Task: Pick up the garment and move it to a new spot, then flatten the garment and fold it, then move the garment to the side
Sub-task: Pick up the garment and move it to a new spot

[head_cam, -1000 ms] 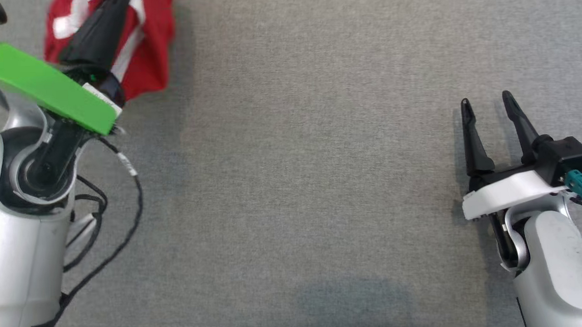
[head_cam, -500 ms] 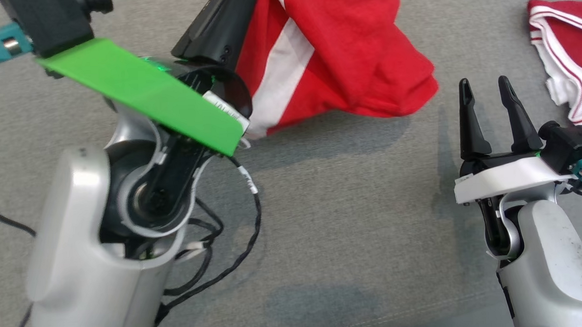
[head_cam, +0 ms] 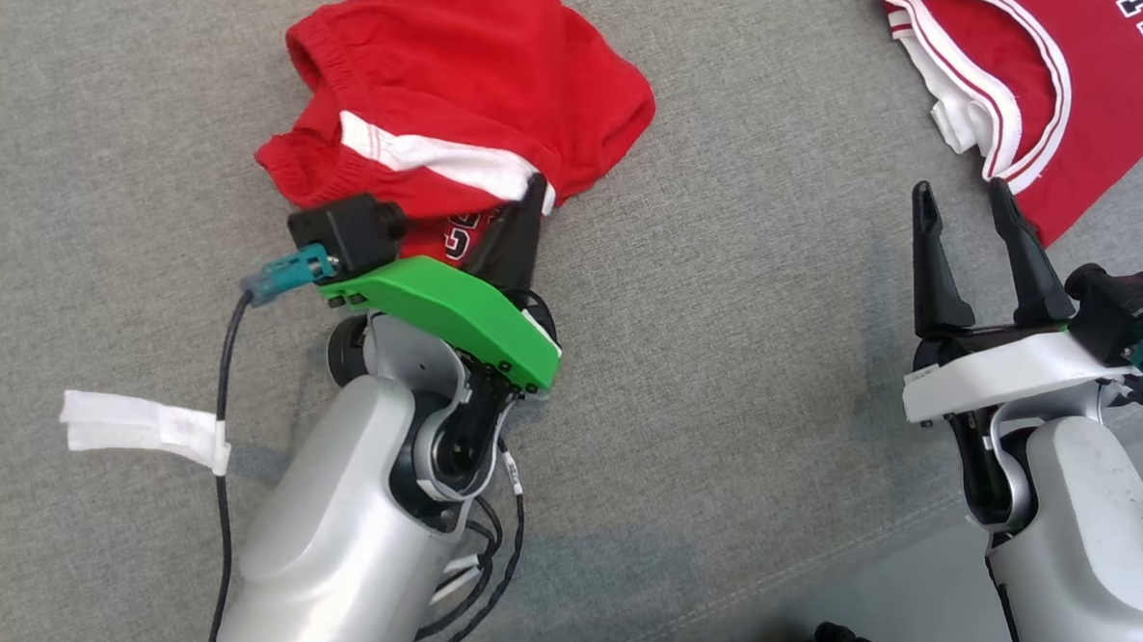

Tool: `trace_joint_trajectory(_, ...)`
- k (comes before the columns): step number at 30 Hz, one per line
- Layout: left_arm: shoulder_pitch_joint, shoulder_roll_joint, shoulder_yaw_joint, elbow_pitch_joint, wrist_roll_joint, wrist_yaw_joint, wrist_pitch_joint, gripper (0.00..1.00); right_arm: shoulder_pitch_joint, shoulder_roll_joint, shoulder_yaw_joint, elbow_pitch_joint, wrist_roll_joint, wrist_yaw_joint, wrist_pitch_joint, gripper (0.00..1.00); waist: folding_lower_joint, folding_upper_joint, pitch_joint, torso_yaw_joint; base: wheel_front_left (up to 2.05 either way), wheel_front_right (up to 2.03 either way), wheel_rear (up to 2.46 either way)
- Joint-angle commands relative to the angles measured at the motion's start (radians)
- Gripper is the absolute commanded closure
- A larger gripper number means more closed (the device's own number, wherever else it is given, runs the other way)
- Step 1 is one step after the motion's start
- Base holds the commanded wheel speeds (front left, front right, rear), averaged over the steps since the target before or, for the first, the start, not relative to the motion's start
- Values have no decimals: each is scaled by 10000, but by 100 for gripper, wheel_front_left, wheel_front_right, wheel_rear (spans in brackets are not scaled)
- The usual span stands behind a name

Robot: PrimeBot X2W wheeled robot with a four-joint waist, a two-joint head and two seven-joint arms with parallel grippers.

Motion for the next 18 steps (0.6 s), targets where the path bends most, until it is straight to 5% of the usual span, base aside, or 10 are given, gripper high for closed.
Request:
trace_joint_trajectory(1, 38, -22, -88, 89, 106, -118, -71, 100, 72, 2, -5, -26, -99, -4, -35, 0, 0, -1, -92, 164, 0, 0, 0)
trace_joint_trajectory(2, 19, -52, -292, 265, 199, -184, -93, 100, 93, -4, -27, -16, -156, -4, -35, 0, 0, -1, -149, 252, 0, 0, 0)
trace_joint_trajectory(3, -67, -95, -651, 455, 364, -289, -58, 67, 111, -7, -32, -14, -278, -4, -35, 0, 0, -1, -267, 435, 0, 0, 0)
trace_joint_trajectory(4, -138, -90, -825, 509, 532, -325, -49, 50, 114, -7, -40, -23, -326, -4, -35, 0, 0, -1, -329, 527, 0, 0, 0)
trace_joint_trajectory(5, -187, -64, -983, 495, 714, -351, -30, 9, 125, -6, -47, -27, -382, -4, -35, 0, 0, -1, -394, 617, 0, 0, 0)
trace_joint_trajectory(6, -216, -1, -1147, 427, 831, -392, 35, 0, 145, -8, -54, -35, -427, -4, -35, 0, 0, -1, -458, 709, 0, 0, 0)
trace_joint_trajectory(12, -87, 953, -2318, -1496, 1767, -512, 986, 0, 306, -9, -328, -54, -673, -4, -34, 0, 0, -1, -743, 1230, 0, 0, 0)
trace_joint_trajectory(18, -162, 2429, -1730, -3298, 2098, 352, 1755, 0, 386, -10, -197, -56, -674, -4, -34, 0, 0, -1, -667, 1341, 0, 0, 0)
